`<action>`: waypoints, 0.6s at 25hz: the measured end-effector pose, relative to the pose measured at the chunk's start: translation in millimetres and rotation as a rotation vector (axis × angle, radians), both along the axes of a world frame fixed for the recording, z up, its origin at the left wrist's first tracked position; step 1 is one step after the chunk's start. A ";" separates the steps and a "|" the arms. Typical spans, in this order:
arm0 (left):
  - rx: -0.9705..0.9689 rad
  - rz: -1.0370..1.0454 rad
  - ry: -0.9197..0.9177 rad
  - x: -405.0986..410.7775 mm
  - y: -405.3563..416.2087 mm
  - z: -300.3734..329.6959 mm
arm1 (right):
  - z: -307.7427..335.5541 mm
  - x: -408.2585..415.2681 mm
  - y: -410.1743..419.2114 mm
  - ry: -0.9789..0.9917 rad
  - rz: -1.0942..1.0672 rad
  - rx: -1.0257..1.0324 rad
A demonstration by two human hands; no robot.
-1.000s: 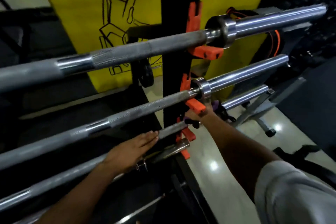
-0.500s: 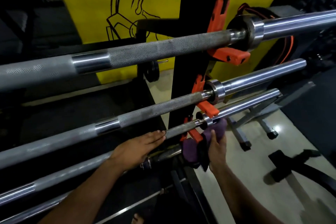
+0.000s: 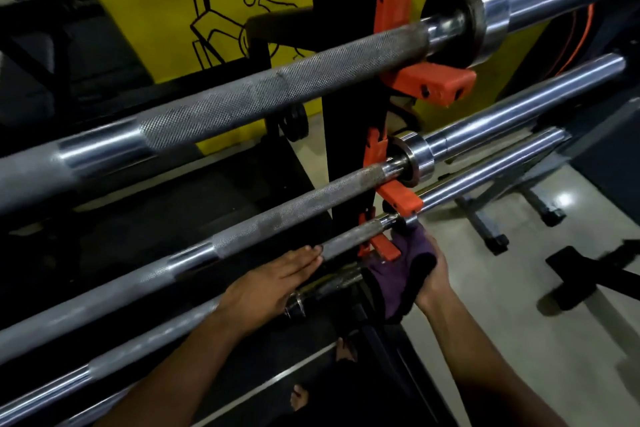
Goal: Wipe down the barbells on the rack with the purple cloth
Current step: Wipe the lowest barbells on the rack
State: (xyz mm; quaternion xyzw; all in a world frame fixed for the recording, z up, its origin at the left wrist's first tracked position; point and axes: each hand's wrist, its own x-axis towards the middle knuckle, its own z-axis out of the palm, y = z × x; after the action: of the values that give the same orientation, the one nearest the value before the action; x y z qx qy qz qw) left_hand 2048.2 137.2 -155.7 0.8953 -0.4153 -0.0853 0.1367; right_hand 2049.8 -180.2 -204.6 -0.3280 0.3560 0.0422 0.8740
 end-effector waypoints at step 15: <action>-0.082 -0.057 0.076 -4.3 14.3 12.3 | 110.7 -10.7 37.4 0.079 0.914 -2.007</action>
State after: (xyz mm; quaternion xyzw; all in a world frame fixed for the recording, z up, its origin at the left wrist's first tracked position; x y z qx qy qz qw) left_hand 2043.9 151.4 -143.4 0.8729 -0.4380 -0.1060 0.1867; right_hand 2039.1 -142.7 -93.9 -0.9877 0.1014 0.0639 0.1004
